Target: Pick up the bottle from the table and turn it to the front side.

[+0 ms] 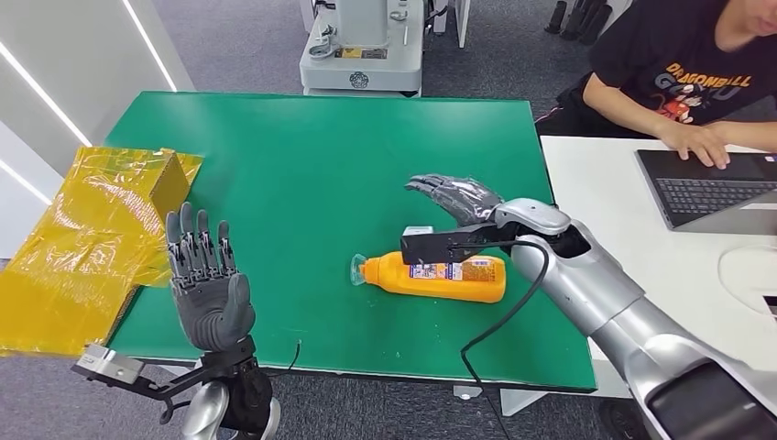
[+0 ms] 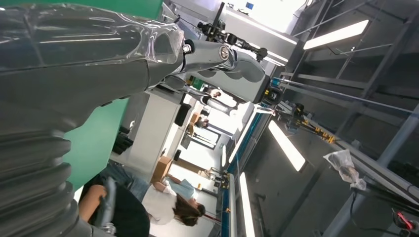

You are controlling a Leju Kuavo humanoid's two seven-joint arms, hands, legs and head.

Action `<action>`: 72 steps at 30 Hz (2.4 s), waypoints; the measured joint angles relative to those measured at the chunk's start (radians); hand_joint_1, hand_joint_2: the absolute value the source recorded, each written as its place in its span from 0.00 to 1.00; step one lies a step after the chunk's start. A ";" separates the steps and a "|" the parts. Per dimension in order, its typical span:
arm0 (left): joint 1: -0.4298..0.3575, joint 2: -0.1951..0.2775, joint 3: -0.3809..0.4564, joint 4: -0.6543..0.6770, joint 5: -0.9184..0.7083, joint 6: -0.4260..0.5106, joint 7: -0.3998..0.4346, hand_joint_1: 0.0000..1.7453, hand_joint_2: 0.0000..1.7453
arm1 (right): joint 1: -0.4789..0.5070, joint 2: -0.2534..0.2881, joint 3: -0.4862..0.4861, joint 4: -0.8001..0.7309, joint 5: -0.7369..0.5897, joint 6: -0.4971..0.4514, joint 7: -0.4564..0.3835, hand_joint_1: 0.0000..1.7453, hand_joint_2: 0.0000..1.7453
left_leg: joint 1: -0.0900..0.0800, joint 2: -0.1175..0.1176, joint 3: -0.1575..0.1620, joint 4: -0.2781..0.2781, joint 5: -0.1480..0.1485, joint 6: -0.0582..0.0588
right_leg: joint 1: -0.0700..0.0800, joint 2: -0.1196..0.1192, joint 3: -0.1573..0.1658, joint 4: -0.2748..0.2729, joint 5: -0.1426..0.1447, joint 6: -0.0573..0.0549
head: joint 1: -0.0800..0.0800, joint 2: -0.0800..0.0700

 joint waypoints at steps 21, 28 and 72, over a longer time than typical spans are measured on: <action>-0.044 0.002 -0.034 0.045 -0.021 -0.015 0.000 0.00 1.00 | 0.036 -0.002 0.216 0.356 -0.018 -0.137 0.025 0.00 1.00 | 0.000 -0.001 0.000 0.000 0.000 0.000 | 0.000 0.000 0.000 0.000 0.000 0.000 | 0.000 0.000; -0.043 0.002 -0.033 0.045 -0.030 -0.019 0.000 0.00 1.00 | 0.058 -0.002 0.232 0.382 -0.019 -0.193 0.037 0.02 1.00 | 0.000 0.000 0.001 0.000 0.000 0.000 | 0.000 0.000 0.001 0.000 0.000 0.000 | 0.000 0.000; -0.111 0.026 -0.123 0.235 -0.101 -0.003 0.032 0.00 1.00 | 0.461 0.188 -0.444 0.008 0.121 -1.011 -0.455 1.00 1.00 | 0.000 -0.005 0.000 -0.001 -0.001 0.000 | 0.000 -0.005 0.002 0.000 -0.002 0.001 | 0.000 0.000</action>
